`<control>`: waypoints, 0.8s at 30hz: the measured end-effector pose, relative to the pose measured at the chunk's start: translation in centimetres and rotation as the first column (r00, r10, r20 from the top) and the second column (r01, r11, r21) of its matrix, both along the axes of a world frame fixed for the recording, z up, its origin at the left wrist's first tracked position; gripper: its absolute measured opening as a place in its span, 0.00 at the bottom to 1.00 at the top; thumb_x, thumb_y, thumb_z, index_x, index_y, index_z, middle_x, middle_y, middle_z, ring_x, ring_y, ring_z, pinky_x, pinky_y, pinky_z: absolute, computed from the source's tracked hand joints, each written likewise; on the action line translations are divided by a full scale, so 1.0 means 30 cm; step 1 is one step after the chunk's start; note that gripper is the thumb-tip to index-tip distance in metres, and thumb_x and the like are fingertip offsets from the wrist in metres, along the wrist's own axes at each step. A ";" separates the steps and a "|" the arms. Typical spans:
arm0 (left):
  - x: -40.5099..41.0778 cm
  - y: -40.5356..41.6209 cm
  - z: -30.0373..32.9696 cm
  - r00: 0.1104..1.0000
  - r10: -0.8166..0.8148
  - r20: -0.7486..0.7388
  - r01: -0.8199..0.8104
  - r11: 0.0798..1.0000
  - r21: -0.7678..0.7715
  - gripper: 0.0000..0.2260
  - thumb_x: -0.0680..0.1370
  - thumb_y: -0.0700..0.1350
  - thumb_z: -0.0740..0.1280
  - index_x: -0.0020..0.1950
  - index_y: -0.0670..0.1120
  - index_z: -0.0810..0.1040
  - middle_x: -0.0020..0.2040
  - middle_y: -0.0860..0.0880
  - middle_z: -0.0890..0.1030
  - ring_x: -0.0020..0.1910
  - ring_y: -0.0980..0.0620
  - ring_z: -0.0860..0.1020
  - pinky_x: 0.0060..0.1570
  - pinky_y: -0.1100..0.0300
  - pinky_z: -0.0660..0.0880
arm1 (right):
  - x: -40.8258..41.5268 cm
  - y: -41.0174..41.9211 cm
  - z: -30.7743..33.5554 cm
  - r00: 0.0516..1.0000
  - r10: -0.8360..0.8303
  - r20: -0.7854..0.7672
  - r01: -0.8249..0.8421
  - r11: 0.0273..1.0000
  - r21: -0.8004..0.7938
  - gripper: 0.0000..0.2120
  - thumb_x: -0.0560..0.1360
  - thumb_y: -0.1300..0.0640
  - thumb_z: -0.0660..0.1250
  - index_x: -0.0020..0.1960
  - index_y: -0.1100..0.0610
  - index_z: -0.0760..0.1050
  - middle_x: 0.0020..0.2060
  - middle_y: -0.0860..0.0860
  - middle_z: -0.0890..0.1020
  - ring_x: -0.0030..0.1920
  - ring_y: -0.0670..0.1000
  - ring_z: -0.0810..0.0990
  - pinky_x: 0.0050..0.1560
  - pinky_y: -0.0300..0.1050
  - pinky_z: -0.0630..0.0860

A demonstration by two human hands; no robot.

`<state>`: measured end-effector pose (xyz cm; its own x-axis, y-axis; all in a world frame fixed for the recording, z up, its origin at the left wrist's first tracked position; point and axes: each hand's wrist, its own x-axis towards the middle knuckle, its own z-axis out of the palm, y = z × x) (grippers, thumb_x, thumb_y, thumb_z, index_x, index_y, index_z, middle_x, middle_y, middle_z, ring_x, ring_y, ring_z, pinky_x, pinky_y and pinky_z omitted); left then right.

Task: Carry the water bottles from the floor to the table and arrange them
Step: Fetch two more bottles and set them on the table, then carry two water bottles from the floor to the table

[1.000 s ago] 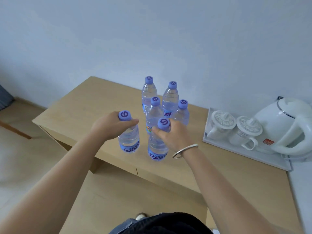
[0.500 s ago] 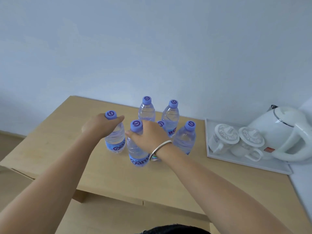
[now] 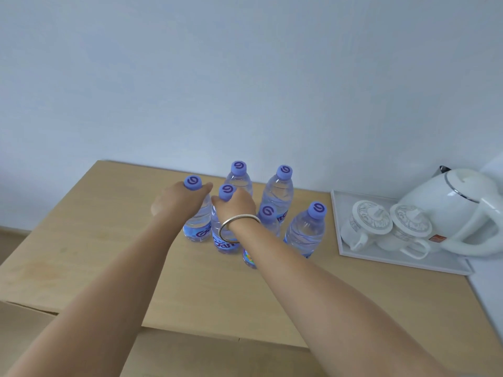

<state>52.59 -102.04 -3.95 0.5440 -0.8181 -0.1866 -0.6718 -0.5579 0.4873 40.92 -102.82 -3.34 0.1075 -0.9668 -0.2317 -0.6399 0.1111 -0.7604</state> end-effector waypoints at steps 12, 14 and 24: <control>-0.014 0.059 -0.016 0.991 0.041 -0.131 -0.032 0.997 0.072 0.30 0.67 0.67 0.59 0.51 0.41 0.74 0.42 0.44 0.77 0.45 0.42 0.77 0.42 0.55 0.70 | -0.048 0.120 0.058 0.987 -0.027 0.158 0.020 0.999 0.044 0.26 0.74 0.51 0.65 0.64 0.64 0.62 0.62 0.60 0.70 0.60 0.61 0.72 0.60 0.54 0.71; -0.035 0.104 -0.022 0.989 0.013 -0.149 0.013 0.985 0.172 0.27 0.70 0.63 0.60 0.53 0.40 0.72 0.48 0.41 0.77 0.45 0.41 0.78 0.44 0.54 0.71 | -0.065 0.160 0.093 0.985 0.014 0.172 -0.017 1.000 0.017 0.25 0.73 0.53 0.65 0.64 0.63 0.61 0.62 0.59 0.69 0.61 0.60 0.72 0.61 0.56 0.71; -0.351 0.338 0.066 0.964 -0.258 -0.063 0.253 0.820 0.513 0.17 0.77 0.58 0.57 0.54 0.44 0.69 0.39 0.46 0.75 0.33 0.49 0.75 0.29 0.60 0.68 | -0.413 0.386 0.162 0.955 0.276 0.110 -0.276 0.961 -0.021 0.07 0.73 0.55 0.65 0.45 0.59 0.74 0.39 0.52 0.78 0.41 0.52 0.75 0.46 0.47 0.73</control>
